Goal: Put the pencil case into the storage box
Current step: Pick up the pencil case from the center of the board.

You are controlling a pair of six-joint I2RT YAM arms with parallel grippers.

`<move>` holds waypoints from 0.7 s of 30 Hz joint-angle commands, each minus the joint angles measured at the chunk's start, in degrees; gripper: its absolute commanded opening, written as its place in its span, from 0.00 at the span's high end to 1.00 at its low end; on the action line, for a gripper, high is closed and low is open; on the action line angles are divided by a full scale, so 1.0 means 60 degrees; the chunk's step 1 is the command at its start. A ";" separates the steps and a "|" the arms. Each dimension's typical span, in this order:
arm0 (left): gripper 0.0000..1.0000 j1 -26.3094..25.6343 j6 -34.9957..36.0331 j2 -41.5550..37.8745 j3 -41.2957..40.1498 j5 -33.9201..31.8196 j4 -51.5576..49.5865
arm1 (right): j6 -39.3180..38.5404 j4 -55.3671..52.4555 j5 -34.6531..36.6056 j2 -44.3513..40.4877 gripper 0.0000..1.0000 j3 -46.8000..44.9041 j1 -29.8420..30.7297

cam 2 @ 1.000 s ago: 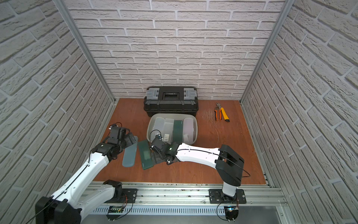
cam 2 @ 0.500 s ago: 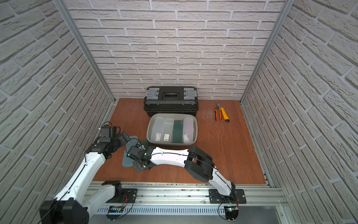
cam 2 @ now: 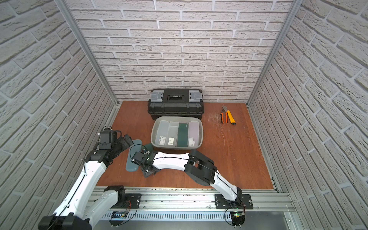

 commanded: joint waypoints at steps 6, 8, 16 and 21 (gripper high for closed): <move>0.02 0.0066 0.0049 -0.0419 0.0760 0.0196 -0.0509 | -0.0360 0.0409 0.0064 -0.0753 0.40 -0.1013 0.0007; 0.02 0.0060 0.0012 -0.0567 0.0771 0.0195 -0.0552 | -0.0456 0.0444 0.0152 -0.1077 0.45 -0.1353 0.0007; 0.01 -0.0551 0.0097 -0.0620 0.1316 -0.0235 -0.1038 | -0.0763 0.0434 0.0148 -0.2683 0.52 -0.2340 -0.0001; 0.02 -0.1662 0.0098 -0.0924 0.1919 -0.1271 -0.1234 | -0.1357 0.0260 -0.0407 -0.3558 0.53 -0.2007 -0.0022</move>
